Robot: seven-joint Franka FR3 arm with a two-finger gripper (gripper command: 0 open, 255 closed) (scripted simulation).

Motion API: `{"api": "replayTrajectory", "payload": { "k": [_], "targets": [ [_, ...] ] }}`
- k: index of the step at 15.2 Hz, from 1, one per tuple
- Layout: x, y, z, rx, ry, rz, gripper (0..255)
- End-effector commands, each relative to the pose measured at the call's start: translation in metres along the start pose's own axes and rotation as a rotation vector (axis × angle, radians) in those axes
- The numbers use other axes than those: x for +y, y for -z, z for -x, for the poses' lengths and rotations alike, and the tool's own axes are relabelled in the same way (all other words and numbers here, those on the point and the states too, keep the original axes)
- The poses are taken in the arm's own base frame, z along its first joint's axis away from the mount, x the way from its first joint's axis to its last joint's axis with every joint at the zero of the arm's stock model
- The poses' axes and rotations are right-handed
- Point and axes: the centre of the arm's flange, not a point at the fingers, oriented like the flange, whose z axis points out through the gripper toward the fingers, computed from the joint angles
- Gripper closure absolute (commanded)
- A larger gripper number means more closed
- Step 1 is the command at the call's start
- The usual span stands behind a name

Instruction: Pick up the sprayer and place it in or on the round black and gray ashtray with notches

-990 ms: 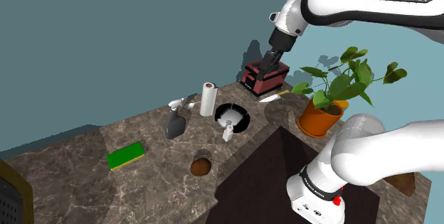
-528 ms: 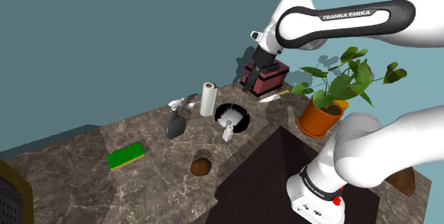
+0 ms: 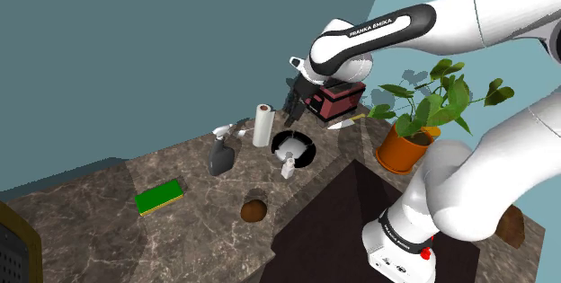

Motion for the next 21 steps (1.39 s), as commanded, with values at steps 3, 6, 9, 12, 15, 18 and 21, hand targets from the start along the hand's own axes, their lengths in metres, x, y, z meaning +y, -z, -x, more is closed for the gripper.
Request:
{"api": "replayTrajectory", "payload": {
  "k": [3,6,9,12,15,18,21],
  "targets": [
    [0.021,-0.047,-0.017,0.037,0.153,-0.030,0],
    [0.033,-0.081,-0.035,0.064,0.262,-0.055,0],
    [0.041,-0.114,-0.054,0.091,0.372,-0.080,0],
    [0.047,-0.147,-0.075,0.118,0.481,-0.105,0],
    [0.049,-0.179,-0.097,0.145,0.591,-0.130,0],
    [0.048,-0.208,-0.118,0.169,0.689,-0.153,0],
    [0.045,-0.223,-0.119,0.169,0.689,-0.153,0]
  ]
}}
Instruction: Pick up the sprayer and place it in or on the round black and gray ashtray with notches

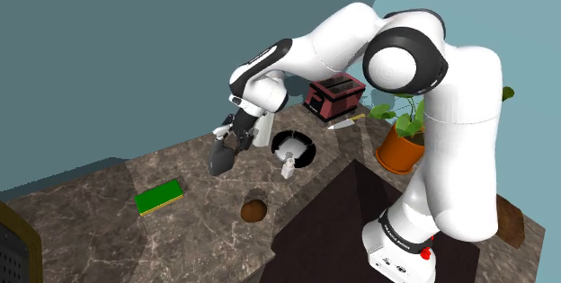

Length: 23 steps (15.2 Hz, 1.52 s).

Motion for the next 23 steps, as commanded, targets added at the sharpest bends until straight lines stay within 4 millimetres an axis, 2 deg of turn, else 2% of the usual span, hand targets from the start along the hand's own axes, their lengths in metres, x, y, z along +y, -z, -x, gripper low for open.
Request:
{"api": "replayTrajectory", "payload": {
  "k": [1,5,12,13,22,23],
  "targets": [
    [0.003,-0.011,0.000,0.002,0.004,-0.001,0],
    [0.003,-0.030,0.000,0.002,0.004,-0.001,0],
    [0.003,-0.030,0.000,0.002,0.004,-0.001,0],
    [0.003,-0.030,0.000,0.002,0.004,-0.001,255],
    [0.003,-0.030,0.000,0.002,0.004,-0.001,255],
    [0.003,-0.026,-0.003,0.002,0.004,-0.001,255]
  ]
}}
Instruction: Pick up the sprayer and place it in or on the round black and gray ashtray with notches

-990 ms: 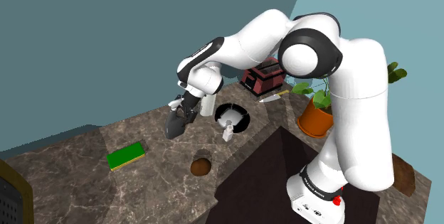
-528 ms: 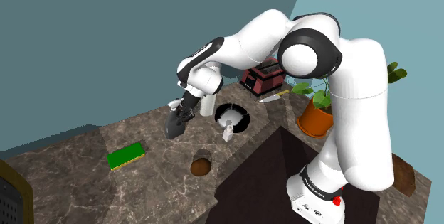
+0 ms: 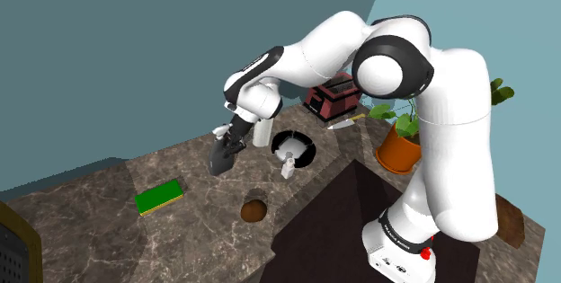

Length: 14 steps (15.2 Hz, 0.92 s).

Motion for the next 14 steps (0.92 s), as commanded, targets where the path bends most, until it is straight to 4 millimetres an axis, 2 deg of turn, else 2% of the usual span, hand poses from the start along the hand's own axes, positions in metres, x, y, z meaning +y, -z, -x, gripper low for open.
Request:
{"api": "replayTrajectory", "payload": {
  "k": [1,14],
  "targets": [
    [0.001,0.007,-0.004,0.000,0.000,0.000,255],
    [0.000,0.066,-0.040,0.000,0.000,0.000,255]
  ]
}}
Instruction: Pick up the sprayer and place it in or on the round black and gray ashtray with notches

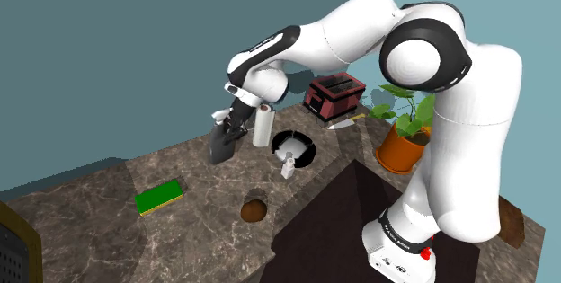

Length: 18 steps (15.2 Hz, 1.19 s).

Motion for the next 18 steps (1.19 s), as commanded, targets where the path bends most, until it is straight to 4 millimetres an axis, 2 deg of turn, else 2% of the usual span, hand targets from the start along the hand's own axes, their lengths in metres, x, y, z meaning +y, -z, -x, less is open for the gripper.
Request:
{"api": "replayTrajectory", "payload": {
  "k": [1,8,18],
  "targets": [
    [0.000,0.010,-0.005,0.000,0.000,0.000,255],
    [0.000,0.041,-0.024,0.000,0.000,0.000,255],
    [-0.021,0.106,0.089,0.000,0.000,0.000,255]
  ]
}}
